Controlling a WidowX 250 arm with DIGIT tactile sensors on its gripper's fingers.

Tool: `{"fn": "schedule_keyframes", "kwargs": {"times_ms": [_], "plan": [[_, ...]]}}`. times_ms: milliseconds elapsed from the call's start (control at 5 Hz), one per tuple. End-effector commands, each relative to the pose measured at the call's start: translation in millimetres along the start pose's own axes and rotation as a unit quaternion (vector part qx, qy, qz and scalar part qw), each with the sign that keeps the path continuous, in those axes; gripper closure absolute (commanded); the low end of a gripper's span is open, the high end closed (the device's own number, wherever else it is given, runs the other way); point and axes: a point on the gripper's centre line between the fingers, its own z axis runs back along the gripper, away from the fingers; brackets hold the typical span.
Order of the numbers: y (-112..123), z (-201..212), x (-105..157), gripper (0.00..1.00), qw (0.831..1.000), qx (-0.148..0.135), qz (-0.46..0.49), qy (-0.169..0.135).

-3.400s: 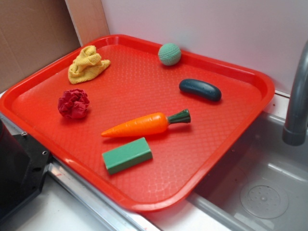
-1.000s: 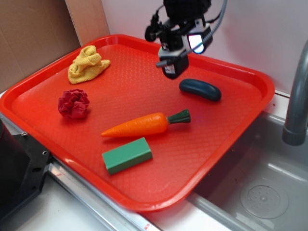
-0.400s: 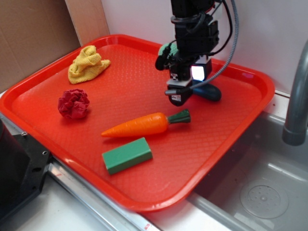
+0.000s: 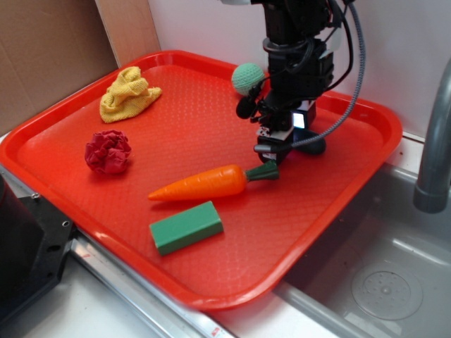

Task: Grab the plastic pickle.

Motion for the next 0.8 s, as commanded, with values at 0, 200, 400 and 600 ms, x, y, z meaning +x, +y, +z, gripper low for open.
{"fn": "schedule_keyframes", "kwargs": {"times_ms": [0,200,400,600], "plan": [[-14,50,-12,1.0,0.995,0.047,0.089,-0.009],[-10,91,-35,1.0,0.975,0.059,0.212,0.0],[-13,119,-53,1.0,0.941,0.056,0.333,-0.008],[-30,147,-73,1.0,0.893,0.046,0.448,0.004]]}}
